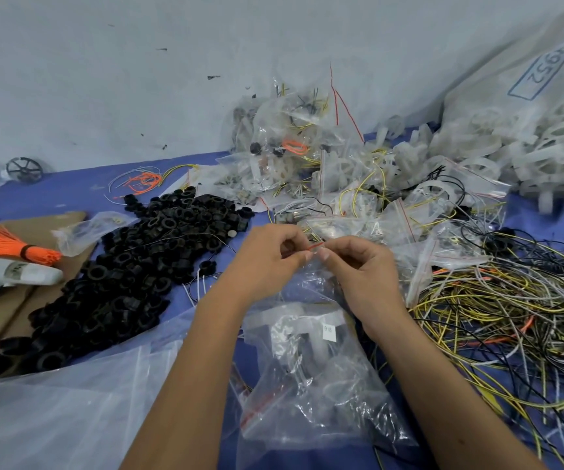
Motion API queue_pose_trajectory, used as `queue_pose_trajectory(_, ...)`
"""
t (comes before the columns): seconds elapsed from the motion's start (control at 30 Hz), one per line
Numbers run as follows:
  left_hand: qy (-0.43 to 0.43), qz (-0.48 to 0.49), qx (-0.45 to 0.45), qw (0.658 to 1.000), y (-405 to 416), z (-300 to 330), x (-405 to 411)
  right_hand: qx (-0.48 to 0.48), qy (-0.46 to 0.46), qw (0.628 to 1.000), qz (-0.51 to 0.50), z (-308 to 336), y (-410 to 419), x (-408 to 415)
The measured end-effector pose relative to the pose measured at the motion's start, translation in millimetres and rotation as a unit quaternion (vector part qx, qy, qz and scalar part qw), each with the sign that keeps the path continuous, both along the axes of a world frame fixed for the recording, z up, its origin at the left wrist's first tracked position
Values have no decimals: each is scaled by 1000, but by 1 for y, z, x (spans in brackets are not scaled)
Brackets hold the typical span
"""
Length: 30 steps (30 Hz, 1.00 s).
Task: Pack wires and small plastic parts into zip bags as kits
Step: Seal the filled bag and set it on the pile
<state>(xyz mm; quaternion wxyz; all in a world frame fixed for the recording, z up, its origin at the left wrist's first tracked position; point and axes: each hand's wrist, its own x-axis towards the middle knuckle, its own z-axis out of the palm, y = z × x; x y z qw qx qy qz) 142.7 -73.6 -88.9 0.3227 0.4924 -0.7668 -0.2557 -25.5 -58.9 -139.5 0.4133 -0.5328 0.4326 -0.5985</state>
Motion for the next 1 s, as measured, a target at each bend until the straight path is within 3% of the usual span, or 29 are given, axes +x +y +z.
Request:
queue_pose_trajectory(0.43,15,3,-8,1000,-1,-8,-3,-21,78,996,-27,-6,-1,2)
queue_pose_trajectory(1.0,23,3,-15,1000,-2,-8,7,3,30,999,-30,0,2,5)
